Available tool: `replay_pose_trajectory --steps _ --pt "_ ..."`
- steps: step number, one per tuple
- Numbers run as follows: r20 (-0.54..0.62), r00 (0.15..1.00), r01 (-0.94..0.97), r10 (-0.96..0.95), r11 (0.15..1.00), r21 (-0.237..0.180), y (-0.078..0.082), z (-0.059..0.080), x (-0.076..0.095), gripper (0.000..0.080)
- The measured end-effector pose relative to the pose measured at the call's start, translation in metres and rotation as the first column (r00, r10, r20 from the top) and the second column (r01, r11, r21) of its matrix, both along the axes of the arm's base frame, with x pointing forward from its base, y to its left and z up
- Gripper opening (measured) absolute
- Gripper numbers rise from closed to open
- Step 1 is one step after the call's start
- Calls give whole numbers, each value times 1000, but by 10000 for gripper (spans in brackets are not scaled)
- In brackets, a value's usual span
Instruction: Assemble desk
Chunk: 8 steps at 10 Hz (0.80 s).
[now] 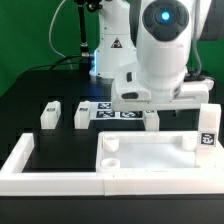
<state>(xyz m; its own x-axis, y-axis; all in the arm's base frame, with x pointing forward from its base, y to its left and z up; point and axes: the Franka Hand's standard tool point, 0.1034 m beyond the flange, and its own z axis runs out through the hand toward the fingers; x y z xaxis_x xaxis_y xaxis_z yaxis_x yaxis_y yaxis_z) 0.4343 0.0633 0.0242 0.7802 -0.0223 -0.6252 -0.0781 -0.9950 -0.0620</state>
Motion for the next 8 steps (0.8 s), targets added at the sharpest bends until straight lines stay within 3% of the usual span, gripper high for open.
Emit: replay_pose_trajectory --steps 4,6,8 --pt "-25 1000 5 -5 1000 1 -3 0 -2 648" --pt "-193 979 63 -70 997 -43 -5 2 -2 648" --pt "-218 971 88 -103 993 -79 -1 -4 -2 648"
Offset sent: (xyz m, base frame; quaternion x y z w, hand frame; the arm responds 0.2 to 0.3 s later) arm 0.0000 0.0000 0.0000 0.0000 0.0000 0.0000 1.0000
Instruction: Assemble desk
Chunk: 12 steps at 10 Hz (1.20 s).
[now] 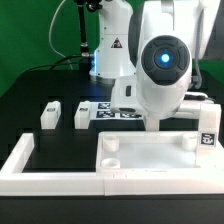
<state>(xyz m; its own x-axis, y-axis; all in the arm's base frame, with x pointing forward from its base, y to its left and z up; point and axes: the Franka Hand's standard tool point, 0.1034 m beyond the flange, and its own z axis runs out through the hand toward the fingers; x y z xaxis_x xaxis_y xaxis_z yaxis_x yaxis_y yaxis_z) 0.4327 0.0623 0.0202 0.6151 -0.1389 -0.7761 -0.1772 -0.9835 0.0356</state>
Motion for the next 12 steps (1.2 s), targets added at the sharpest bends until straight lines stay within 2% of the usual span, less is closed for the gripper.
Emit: replay_pose_trajectory --steps 4,7,10,11,12 --pt "2 1000 15 -15 1000 3 -4 -3 1 648" --pt "-64 992 116 -113 992 41 -10 -16 -8 648" --pt "-67 990 127 -123 991 44 -9 -17 -10 648" --pt "-66 990 127 -124 991 44 -10 -17 -10 607" --pt "-66 990 128 -125 991 44 -10 -18 -10 607"
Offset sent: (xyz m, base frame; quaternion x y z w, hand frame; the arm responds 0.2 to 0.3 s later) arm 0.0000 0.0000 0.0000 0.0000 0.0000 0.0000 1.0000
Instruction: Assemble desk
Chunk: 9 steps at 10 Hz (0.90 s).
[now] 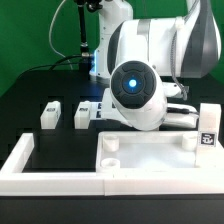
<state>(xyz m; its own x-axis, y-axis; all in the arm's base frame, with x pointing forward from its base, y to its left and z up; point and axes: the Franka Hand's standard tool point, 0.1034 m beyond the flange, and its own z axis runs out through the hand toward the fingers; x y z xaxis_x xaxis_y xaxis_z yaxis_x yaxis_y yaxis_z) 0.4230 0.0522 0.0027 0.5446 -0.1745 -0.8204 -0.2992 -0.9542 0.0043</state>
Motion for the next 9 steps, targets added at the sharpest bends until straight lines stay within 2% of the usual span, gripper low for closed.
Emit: replay_pose_trajectory --steps 1,2,3,8,9 --pt "0 1000 1 -1 1000 0 0 0 0 431" --pt "1 1000 2 -2 1000 0 -1 0 0 431" --pt "1 1000 2 -2 1000 0 -1 0 0 286" --pt "1 1000 6 -6 1000 0 -2 0 1 287" --pt "-3 1000 15 -15 1000 -2 -3 5 3 287"
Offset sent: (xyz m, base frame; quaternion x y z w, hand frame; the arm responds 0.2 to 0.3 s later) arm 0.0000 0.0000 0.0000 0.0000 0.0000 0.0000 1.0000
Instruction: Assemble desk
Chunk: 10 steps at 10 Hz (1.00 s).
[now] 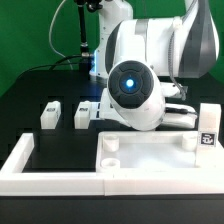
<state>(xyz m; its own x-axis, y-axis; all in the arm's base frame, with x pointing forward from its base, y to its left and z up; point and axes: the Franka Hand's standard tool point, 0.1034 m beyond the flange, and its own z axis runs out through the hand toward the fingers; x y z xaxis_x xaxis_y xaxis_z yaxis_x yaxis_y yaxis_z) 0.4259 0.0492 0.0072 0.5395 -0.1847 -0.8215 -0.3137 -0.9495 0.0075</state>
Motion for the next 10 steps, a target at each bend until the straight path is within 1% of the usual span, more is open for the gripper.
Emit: replay_pose_trajectory --steps 1,2,3,4,5,6,7,8,9,10 --pt "2 1000 30 -30 1000 -8 -5 26 15 287" --pt "24 998 56 -56 998 -11 -16 51 30 287" --pt "39 997 66 -66 998 -16 -32 73 43 288" --pt "28 999 42 -42 999 -30 -46 88 50 288" --pt "74 997 -30 33 999 -44 -58 87 58 288" --pt "153 988 -21 31 998 -64 -55 84 66 288" --pt "240 970 -14 33 997 -81 -52 85 68 288" --pt "285 958 7 22 995 -99 -50 86 70 288" --pt "359 933 33 10 993 -114 -42 93 88 288" --pt "432 901 88 -40 992 -90 -41 119 114 288"
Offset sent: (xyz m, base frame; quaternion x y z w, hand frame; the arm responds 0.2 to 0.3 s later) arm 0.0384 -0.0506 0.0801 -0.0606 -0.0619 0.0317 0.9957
